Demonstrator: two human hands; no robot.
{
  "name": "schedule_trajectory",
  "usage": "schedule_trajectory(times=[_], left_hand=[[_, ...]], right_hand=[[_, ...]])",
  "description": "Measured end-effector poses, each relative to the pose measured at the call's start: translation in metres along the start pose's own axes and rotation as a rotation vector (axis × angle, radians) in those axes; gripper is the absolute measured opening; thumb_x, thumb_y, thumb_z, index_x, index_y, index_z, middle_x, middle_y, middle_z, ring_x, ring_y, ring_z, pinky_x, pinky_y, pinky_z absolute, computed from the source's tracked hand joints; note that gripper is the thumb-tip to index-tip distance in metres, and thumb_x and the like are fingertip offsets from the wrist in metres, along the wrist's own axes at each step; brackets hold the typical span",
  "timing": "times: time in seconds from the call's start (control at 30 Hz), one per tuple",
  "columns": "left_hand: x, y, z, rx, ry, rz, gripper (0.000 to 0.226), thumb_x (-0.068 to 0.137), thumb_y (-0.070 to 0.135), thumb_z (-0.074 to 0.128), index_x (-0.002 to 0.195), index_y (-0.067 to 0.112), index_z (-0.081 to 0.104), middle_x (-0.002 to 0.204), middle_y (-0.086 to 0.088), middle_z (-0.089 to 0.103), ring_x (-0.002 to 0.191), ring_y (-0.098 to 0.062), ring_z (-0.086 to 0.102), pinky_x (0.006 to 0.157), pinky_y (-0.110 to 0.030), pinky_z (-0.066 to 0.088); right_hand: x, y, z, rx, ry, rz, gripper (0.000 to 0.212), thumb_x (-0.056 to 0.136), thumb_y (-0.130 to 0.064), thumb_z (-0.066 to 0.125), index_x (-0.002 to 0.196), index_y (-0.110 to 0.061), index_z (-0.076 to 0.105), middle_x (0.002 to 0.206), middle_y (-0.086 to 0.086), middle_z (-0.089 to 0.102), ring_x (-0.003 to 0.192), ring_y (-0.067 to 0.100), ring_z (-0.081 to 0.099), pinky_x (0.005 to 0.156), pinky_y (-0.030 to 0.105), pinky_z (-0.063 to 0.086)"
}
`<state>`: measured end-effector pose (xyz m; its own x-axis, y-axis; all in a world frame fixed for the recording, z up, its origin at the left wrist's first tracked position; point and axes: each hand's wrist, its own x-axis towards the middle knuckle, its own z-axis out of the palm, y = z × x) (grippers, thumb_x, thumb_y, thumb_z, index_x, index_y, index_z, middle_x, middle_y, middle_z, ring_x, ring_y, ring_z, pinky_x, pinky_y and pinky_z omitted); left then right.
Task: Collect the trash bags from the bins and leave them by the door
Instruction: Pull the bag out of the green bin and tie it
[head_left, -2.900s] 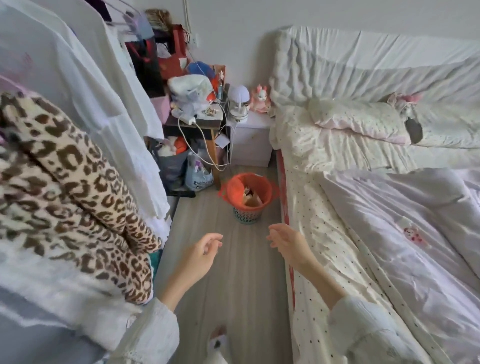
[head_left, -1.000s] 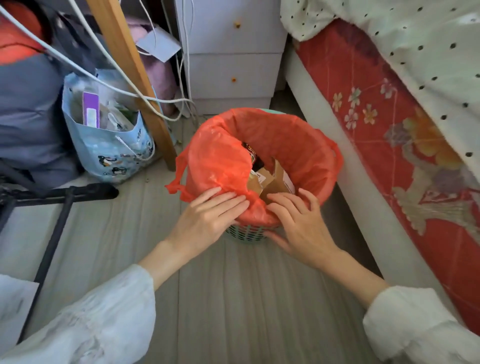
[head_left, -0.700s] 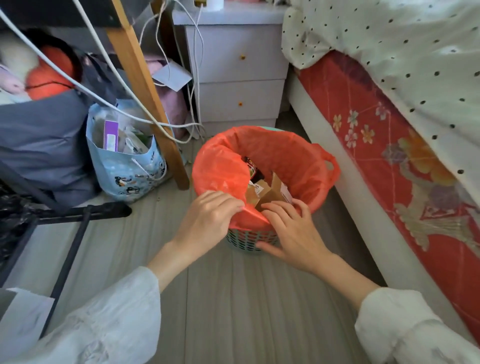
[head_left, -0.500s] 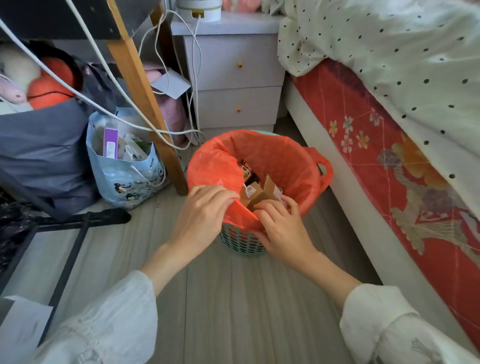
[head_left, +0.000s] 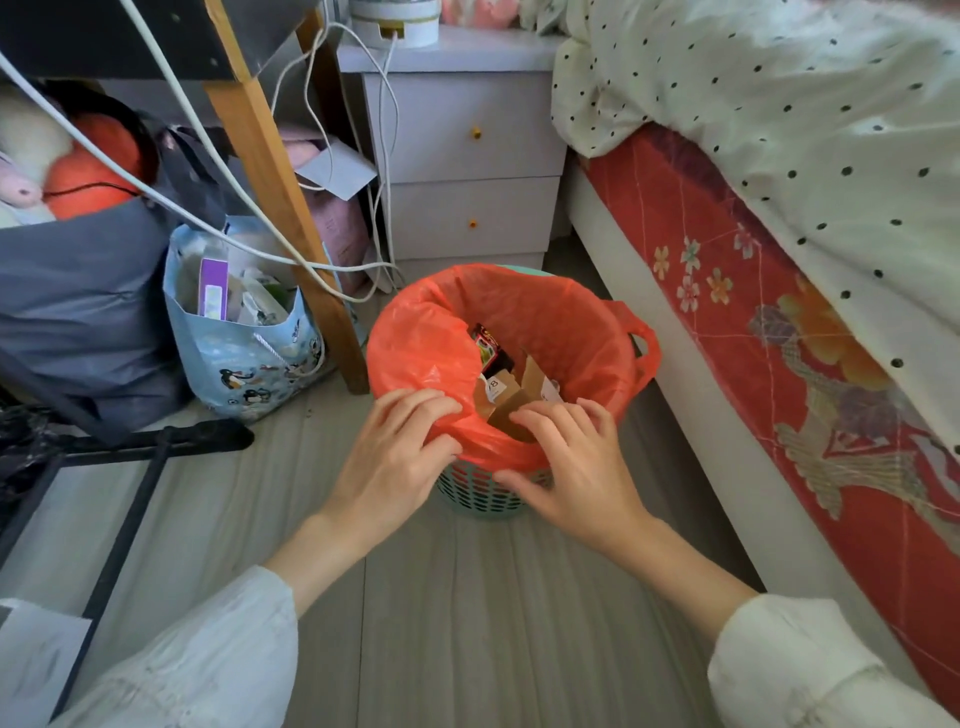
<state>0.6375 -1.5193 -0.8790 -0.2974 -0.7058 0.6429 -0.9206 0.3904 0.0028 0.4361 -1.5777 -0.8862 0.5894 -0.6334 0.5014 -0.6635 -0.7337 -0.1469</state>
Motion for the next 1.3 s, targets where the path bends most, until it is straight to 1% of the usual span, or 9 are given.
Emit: schedule_trajectory(times=[0.13, 0.33, 0.47, 0.6, 0.8, 0.97, 1.13, 1.2, 1.3], left_hand=[[0.01, 0.004, -0.014, -0.084, 0.093, -0.018, 0.002, 0.087, 0.016, 0.057, 0.087, 0.014, 0.057, 0.103, -0.003, 0.052, 0.098, -0.022, 0.051, 0.089, -0.033, 0.041], [0.019, 0.005, -0.022, -0.187, 0.023, -0.17, 0.016, 0.096, 0.026, 0.034, 0.093, 0.015, 0.046, 0.075, -0.007, 0.06, 0.069, -0.021, 0.054, 0.063, -0.029, 0.042], [0.028, -0.012, -0.027, -0.11, -0.097, -0.183, 0.032, 0.088, 0.045, 0.045, 0.097, 0.014, 0.046, 0.082, -0.003, 0.059, 0.076, -0.014, 0.05, 0.069, -0.027, 0.042], [0.026, -0.035, -0.024, 0.146, -0.246, -0.107, 0.03, 0.072, 0.009, 0.072, 0.096, 0.015, 0.054, 0.079, -0.003, 0.055, 0.072, -0.022, 0.055, 0.065, -0.031, 0.039], [0.046, -0.044, -0.045, 0.157, -0.111, -0.233, 0.022, 0.069, -0.012, 0.066, 0.085, 0.002, 0.065, 0.075, -0.012, 0.052, 0.069, -0.029, 0.053, 0.056, -0.035, 0.047], [0.048, -0.048, -0.052, 0.108, -0.043, -0.314, 0.027, 0.071, -0.011, 0.065, 0.094, 0.003, 0.064, 0.089, -0.013, 0.056, 0.076, -0.03, 0.058, 0.063, -0.037, 0.051], [0.019, -0.047, -0.037, 0.115, -0.216, -0.408, 0.039, 0.078, 0.016, 0.069, 0.113, 0.008, 0.056, 0.104, -0.008, 0.056, 0.088, -0.029, 0.062, 0.075, -0.044, 0.055], [0.013, -0.047, -0.035, 0.08, -0.237, -0.468, 0.046, 0.075, 0.022, 0.072, 0.115, 0.005, 0.056, 0.107, -0.01, 0.058, 0.092, -0.029, 0.063, 0.078, -0.042, 0.055], [0.013, -0.05, -0.037, 0.08, -0.255, -0.54, 0.04, 0.074, 0.016, 0.073, 0.11, 0.006, 0.058, 0.102, -0.01, 0.06, 0.087, -0.031, 0.064, 0.073, -0.041, 0.055]], right_hand=[[0.005, -0.016, 0.007, -0.062, -0.015, 0.017, 0.066, 0.074, -0.068, 0.047, 0.118, -0.019, 0.05, 0.114, -0.003, 0.062, 0.109, 0.014, 0.053, 0.102, 0.044, 0.029], [0.022, -0.004, 0.004, -0.169, 0.061, 0.135, 0.031, 0.065, -0.02, 0.052, 0.092, -0.019, 0.065, 0.1, -0.002, 0.066, 0.098, 0.022, 0.063, 0.097, 0.044, 0.029], [0.023, 0.035, -0.014, -0.237, 0.003, 0.307, 0.029, 0.06, -0.006, 0.065, 0.088, -0.014, 0.067, 0.101, 0.006, 0.066, 0.099, 0.029, 0.062, 0.096, 0.05, 0.037], [0.026, 0.06, -0.023, -0.337, -0.096, 0.436, 0.022, 0.062, -0.006, 0.069, 0.083, -0.012, 0.069, 0.095, 0.009, 0.068, 0.094, 0.032, 0.062, 0.09, 0.05, 0.041], [0.045, 0.063, -0.032, -0.47, 0.041, 0.356, 0.014, 0.071, -0.007, 0.059, 0.069, -0.016, 0.068, 0.063, 0.002, 0.069, 0.066, 0.027, 0.064, 0.077, 0.035, 0.029], [0.044, 0.065, -0.036, -0.222, 0.103, 0.231, 0.017, 0.084, -0.022, 0.053, 0.085, -0.019, 0.07, 0.082, -0.002, 0.073, 0.08, 0.023, 0.065, 0.08, 0.035, 0.034], [0.039, 0.066, -0.036, 0.222, -0.101, 0.646, 0.042, 0.093, -0.03, 0.033, 0.125, -0.018, 0.057, 0.138, 0.004, 0.048, 0.124, 0.024, 0.045, 0.101, 0.038, 0.035], [0.045, 0.07, -0.034, 0.375, -0.145, 0.78, 0.045, 0.097, -0.037, 0.027, 0.111, -0.014, 0.064, 0.132, 0.01, 0.051, 0.119, 0.028, 0.048, 0.093, 0.034, 0.036], [0.061, 0.072, -0.032, 0.394, -0.185, 0.887, 0.05, 0.095, -0.046, 0.031, 0.07, -0.013, 0.059, 0.097, 0.015, 0.064, 0.098, 0.032, 0.058, 0.074, 0.031, 0.037]])
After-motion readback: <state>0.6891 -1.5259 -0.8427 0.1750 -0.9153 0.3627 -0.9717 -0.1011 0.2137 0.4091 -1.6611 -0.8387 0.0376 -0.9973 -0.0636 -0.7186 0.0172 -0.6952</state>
